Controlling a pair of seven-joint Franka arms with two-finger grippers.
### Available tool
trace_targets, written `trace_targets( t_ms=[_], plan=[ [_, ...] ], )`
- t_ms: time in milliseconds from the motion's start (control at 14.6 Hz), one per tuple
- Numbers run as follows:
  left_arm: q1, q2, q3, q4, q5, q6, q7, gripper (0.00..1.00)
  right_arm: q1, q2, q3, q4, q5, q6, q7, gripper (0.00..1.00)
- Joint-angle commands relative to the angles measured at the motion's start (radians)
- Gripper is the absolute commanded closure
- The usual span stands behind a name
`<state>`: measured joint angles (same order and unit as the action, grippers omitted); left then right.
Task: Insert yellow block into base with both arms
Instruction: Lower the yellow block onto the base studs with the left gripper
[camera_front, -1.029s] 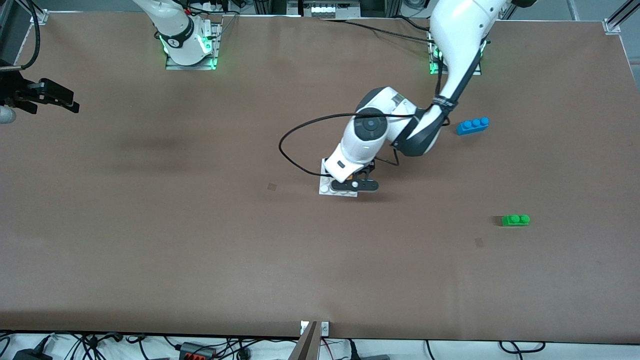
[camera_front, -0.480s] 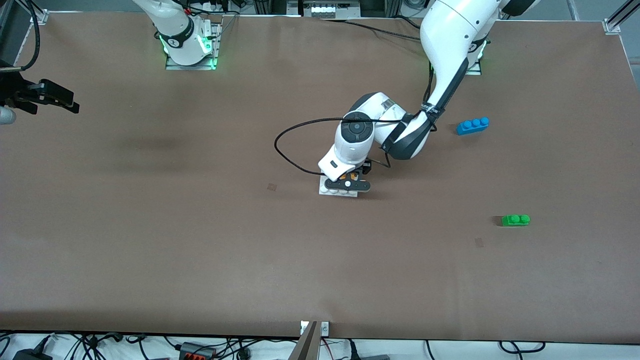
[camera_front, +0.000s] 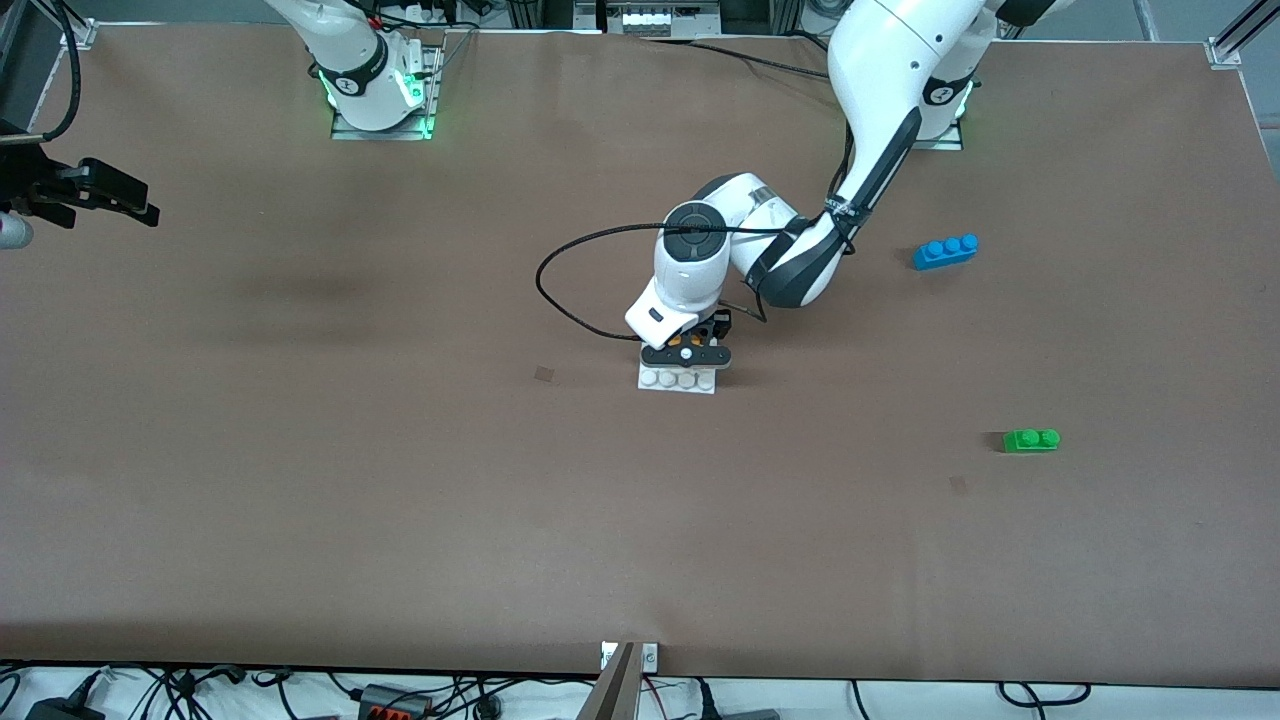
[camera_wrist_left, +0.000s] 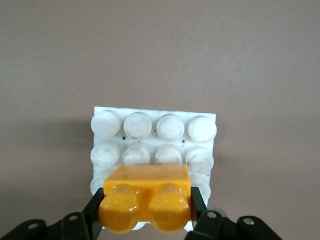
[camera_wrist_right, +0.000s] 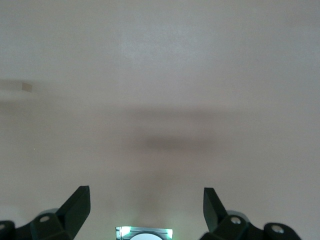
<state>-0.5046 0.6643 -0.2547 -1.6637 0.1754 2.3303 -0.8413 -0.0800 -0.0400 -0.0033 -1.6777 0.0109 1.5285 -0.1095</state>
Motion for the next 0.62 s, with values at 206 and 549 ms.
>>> trace_targets(
  t_ms=[206,549],
  plan=[
    [0.0,-0.078,0.006,-0.131,0.096,0.115,-0.122,0.54,-0.003,-0.006,0.003,-0.004,0.015,-0.01,0.013,0.0],
    [0.001,-0.078,0.006,-0.149,0.13,0.107,-0.159,0.54,-0.003,-0.006,0.003,-0.004,0.015,-0.01,0.014,0.0]
  ],
)
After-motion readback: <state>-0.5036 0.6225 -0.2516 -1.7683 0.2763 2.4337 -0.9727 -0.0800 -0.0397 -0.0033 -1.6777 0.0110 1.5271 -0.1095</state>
